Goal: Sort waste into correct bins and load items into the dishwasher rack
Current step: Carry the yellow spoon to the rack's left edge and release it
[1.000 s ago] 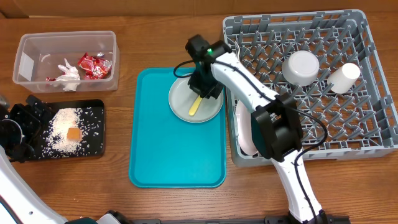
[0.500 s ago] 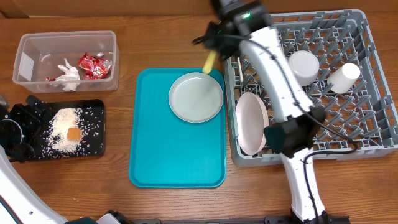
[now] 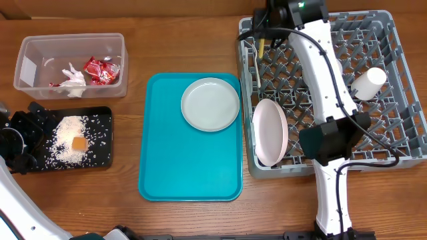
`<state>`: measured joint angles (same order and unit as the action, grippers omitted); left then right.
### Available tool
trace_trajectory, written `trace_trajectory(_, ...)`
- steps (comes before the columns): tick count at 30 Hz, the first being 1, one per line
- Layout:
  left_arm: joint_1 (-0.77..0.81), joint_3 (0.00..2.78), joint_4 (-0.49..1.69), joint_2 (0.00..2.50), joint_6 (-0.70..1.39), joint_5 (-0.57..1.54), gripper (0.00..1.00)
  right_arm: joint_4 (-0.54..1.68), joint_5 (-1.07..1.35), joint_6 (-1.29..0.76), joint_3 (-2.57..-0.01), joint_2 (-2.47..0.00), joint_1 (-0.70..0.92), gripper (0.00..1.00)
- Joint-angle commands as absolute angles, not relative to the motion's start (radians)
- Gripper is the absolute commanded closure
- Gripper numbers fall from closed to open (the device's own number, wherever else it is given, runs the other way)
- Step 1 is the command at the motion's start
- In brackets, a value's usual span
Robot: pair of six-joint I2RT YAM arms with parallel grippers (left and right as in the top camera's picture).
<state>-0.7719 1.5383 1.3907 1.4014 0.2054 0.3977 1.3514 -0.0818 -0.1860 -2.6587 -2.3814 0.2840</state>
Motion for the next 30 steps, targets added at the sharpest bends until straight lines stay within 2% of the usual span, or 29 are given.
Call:
trace_trajectory(1,-0.763,1.532,1.39,1.4,0.183,0.414,0.0,1.317,-0.089,-0.149,-2.575,-2.371,0.287,0.92)
trace_trajectory(8,-0.763,1.532,1.39,1.4,0.183,0.414,0.0,1.277,-0.089,-0.149,-2.458,-2.371,0.287,0.86)
trace_trajectory(10,-0.763,1.532,1.39,1.4,0.183,0.414,0.0,1.279,-0.089,-0.149,-2.458,-2.372,0.287,0.72)
trace_trajectory(14,-0.763,1.532,1.39,1.4,0.183,0.414,0.0,1.288,-0.088,-0.153,-2.463,-2.371,0.289,0.22)
trace_trajectory(17,-0.763,1.532,1.39,1.4,0.183,0.414,0.0,1.3,-0.089,-0.157,-2.466,-2.369,0.289,0.09)
trace_trajectory(23,-0.763,1.532,1.39,1.4,0.183,0.414,0.0,1.385,-0.072,-0.244,-2.582,-2.368,0.292,0.08)
trace_trajectory(30,-0.763,1.532,1.39,1.4,0.183,0.414,0.0,1.563,0.036,-0.36,-2.88,-2.35,0.322,0.08)
